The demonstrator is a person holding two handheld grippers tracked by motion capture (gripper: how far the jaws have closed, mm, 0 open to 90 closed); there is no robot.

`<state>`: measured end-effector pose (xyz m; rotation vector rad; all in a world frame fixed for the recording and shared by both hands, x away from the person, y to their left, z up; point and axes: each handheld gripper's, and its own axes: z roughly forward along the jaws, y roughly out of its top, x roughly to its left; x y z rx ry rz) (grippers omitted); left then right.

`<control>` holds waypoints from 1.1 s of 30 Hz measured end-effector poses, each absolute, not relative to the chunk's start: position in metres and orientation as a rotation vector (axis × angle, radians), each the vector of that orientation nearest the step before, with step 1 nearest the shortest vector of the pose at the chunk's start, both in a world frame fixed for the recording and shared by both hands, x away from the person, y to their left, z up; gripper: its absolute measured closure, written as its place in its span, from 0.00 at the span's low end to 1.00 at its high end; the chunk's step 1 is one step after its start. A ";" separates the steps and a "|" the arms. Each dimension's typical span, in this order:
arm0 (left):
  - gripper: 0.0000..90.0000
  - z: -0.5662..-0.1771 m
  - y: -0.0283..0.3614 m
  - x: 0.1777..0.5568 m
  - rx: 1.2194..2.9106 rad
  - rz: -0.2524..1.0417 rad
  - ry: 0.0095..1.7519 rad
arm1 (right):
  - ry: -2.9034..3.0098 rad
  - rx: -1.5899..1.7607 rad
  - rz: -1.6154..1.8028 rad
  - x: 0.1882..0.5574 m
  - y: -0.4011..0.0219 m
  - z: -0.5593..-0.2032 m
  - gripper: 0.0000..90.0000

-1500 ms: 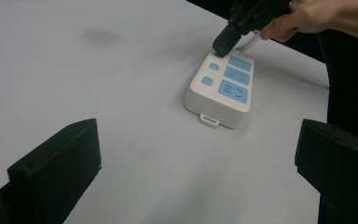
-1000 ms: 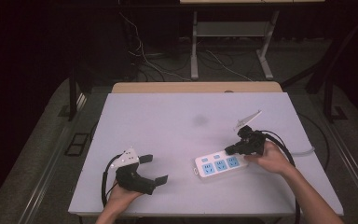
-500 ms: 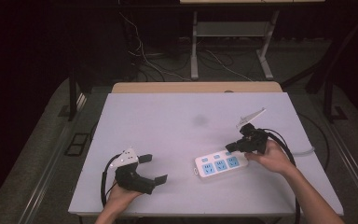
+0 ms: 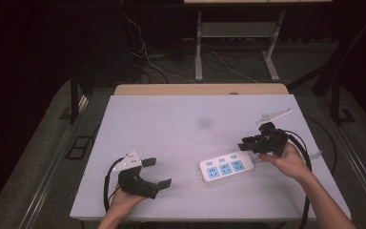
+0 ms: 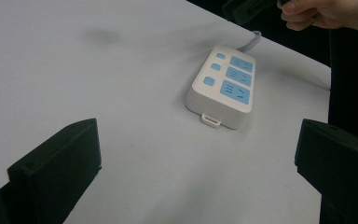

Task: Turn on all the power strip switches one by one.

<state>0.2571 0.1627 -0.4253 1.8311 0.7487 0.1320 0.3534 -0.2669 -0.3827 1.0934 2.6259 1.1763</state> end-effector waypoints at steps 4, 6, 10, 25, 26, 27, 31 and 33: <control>0.00 -0.425 0.162 0.257 1.830 0.132 0.747 | 2.542 1.146 1.186 0.346 -0.274 -0.378 0.40; 0.00 -0.425 0.162 0.257 1.828 0.133 0.746 | 2.503 1.182 1.204 0.343 -0.278 -0.376 0.25; 0.00 -0.425 0.163 0.257 1.825 0.131 0.746 | 2.477 1.217 1.162 0.331 -0.281 -0.375 0.00; 0.00 -0.424 0.163 0.257 1.824 0.132 0.744 | 2.358 1.303 1.342 0.284 -0.304 -0.397 0.00; 0.00 -0.424 0.163 0.256 1.824 0.133 0.745 | 2.354 1.312 1.345 0.280 -0.305 -0.400 0.00; 0.00 -0.424 0.163 0.256 1.823 0.132 0.745 | 2.347 1.317 1.354 0.277 -0.306 -0.403 0.00; 0.00 -0.424 0.163 0.256 1.825 0.133 0.745 | 2.334 1.334 1.368 0.266 -0.308 -0.414 0.00; 0.00 -0.424 0.164 0.256 1.824 0.134 0.746 | 2.334 1.335 1.367 0.262 -0.308 -0.416 0.00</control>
